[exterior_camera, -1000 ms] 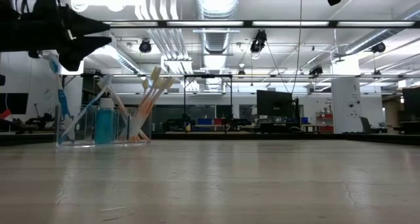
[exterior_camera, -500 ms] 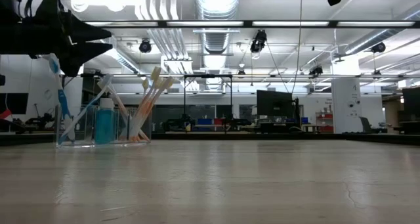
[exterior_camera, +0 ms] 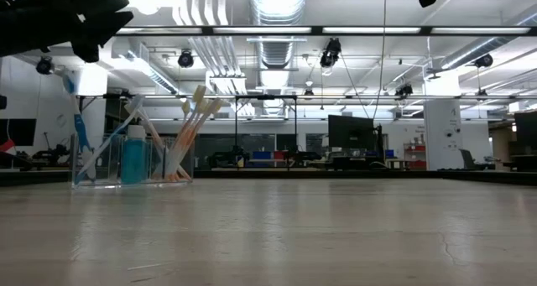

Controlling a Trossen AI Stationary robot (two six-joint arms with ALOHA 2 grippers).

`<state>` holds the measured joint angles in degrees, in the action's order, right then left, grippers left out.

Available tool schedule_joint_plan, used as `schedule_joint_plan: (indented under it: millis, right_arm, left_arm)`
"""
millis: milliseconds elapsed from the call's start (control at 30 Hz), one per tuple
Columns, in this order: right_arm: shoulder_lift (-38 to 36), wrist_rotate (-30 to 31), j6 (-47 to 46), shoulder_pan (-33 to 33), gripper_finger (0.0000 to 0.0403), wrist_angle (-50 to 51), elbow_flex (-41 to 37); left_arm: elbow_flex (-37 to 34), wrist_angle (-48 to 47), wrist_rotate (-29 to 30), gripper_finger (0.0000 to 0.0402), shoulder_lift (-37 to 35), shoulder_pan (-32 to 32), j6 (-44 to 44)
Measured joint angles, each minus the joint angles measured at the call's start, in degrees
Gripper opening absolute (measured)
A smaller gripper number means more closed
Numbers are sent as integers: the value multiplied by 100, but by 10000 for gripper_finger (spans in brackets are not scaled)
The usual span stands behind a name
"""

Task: Pick & Place toothbrushing station
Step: Return to Home Position

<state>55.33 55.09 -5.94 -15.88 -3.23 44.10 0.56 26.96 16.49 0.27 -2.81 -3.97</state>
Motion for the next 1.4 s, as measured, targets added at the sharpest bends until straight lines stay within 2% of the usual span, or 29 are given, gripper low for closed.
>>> schedule_joint_plan:
  millis: [1033,1167,1400]
  right_arm:
    - [0,0,10,0,13,-1,0]
    - [0,44,462,2,13,-181,0]
    - [-497,-64,-12,-471,13,797,-16]
  left_arm:
    - [4,0,-7,195,0,0,11]
    - [4,0,-7,195,-1,0,11]
    - [7,-1,-9,195,-2,0,11]
